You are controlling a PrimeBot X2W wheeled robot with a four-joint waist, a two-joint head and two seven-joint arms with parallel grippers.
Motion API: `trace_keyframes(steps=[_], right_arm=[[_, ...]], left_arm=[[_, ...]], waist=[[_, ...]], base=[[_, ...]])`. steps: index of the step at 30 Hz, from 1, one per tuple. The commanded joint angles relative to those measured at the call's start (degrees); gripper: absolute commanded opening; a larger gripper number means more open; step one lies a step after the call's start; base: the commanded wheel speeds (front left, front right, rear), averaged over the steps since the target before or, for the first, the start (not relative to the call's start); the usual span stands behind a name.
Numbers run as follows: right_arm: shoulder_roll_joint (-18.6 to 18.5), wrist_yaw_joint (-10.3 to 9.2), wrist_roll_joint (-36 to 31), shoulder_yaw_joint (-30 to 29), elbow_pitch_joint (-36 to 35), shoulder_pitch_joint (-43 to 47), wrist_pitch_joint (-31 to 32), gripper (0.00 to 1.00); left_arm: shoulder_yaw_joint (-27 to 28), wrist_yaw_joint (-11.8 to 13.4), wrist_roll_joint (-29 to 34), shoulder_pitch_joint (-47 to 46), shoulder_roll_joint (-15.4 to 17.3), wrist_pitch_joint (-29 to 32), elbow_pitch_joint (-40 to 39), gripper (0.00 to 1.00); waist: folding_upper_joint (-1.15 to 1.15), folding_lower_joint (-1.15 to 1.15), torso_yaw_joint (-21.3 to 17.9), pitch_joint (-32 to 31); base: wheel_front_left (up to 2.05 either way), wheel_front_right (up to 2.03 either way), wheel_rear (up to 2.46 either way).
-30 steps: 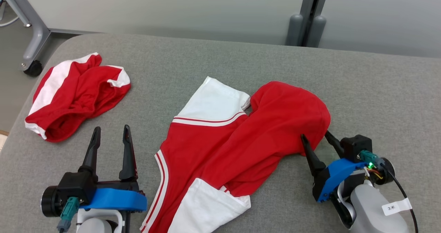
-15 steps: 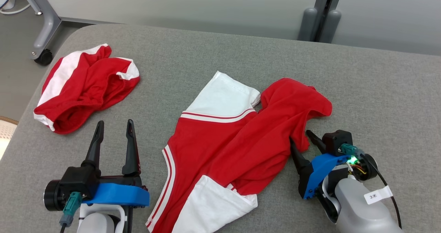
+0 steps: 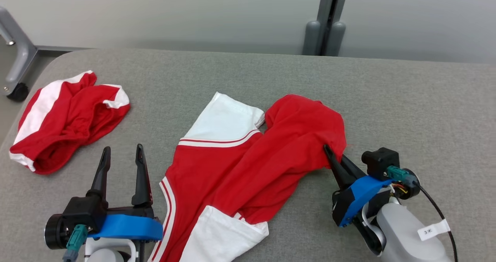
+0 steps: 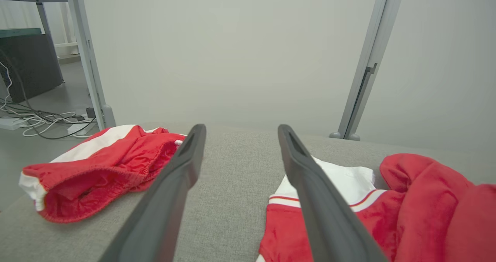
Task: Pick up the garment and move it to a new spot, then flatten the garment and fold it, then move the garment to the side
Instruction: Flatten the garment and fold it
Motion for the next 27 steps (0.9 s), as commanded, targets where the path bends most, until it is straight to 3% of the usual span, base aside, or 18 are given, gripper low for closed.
trace_keyframes(steps=[1, 10, 22, 27], right_arm=[[-0.76, 0.01, -0.20, 0.08, -1.50, 1.20, -0.19, 0.00], [-5.08, 0.00, -2.65, -5.17, -18.02, 9.47, 1.53, 0.00], [-3.17, 0.01, -9.62, -18.91, -51.44, 22.86, 14.82, 0.00], [-2.32, 0.00, -10.99, -22.79, -59.12, 25.22, 18.59, 0.00]], left_arm=[[0.05, -0.06, 0.20, 0.74, -0.04, -0.28, -0.05, 1.00], [-0.14, 0.10, -0.26, 1.75, -0.03, -0.28, -0.34, 1.00], [0.21, 0.25, -0.39, 1.14, -0.04, -0.28, -0.84, 1.00], [0.14, 0.00, -0.36, 0.32, -0.04, -0.28, -0.78, 1.00]], waist=[[0.00, 0.00, -1.41, -1.06], [0.00, 0.00, -6.05, -2.02], [0.00, 0.00, -8.10, -0.96], [0.00, 0.00, -8.05, -0.05]], base=[[0.00, 0.00, 0.00], [0.00, 0.00, 0.00], [0.00, 0.00, 0.00], [0.00, 0.00, 0.00]])
